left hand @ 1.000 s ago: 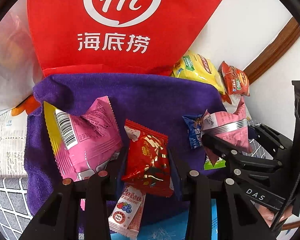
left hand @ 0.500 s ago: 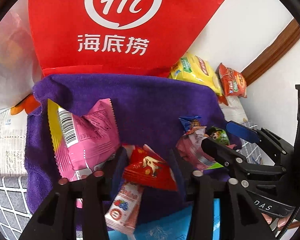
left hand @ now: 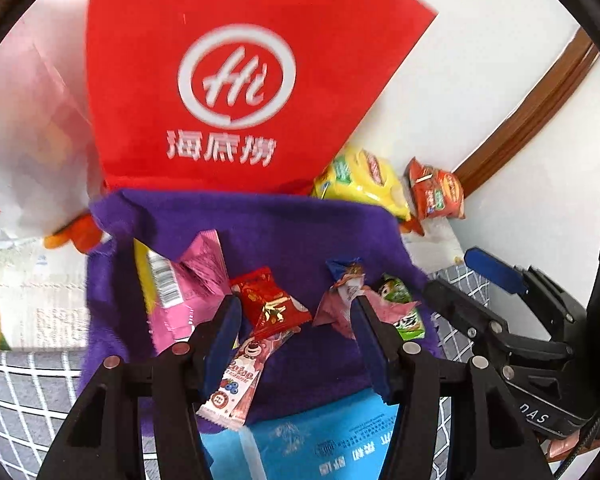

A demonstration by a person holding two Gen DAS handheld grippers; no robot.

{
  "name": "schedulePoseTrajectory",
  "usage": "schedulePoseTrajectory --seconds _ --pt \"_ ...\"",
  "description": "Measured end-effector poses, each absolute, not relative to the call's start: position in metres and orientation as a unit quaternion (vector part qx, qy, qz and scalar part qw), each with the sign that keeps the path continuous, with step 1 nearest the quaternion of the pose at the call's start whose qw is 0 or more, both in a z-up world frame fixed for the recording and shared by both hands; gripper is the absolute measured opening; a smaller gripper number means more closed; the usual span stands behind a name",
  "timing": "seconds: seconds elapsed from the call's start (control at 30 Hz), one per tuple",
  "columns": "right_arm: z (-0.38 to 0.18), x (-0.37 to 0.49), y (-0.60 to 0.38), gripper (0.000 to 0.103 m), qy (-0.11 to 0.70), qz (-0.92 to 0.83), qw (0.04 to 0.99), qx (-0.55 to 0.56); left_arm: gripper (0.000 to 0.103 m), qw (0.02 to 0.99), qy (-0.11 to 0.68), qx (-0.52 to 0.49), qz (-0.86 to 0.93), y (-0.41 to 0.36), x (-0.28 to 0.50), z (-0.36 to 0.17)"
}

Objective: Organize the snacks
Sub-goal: 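Grasp the pink candy packet on the bedspread with the right gripper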

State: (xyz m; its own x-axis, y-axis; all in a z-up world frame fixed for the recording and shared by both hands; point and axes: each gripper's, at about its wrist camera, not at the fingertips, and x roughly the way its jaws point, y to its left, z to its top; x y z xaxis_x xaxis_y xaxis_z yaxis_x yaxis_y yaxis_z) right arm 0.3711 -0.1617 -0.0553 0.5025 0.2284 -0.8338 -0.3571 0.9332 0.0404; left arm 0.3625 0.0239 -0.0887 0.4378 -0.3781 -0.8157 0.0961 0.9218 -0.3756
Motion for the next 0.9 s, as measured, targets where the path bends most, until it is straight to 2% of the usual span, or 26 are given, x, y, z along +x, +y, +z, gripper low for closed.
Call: schedulePoseTrajectory --seconds 0.37,0.77,0.9 --pt "-0.034 0.302 -0.173 0.069 0.453 0.152 0.878 -0.039 0.055 0.860 0.488 -0.112 -0.099 0.042 0.302 -0.057" --pt "-0.062 0.209 -0.182 0.068 0.482 0.151 0.863 -0.019 0.055 0.853 0.497 -0.130 -0.098 0.059 0.213 -0.069" --pt "-0.084 0.189 -0.178 0.061 0.503 0.158 0.850 -0.011 0.055 0.853 0.497 -0.131 -0.093 0.064 0.192 -0.075"
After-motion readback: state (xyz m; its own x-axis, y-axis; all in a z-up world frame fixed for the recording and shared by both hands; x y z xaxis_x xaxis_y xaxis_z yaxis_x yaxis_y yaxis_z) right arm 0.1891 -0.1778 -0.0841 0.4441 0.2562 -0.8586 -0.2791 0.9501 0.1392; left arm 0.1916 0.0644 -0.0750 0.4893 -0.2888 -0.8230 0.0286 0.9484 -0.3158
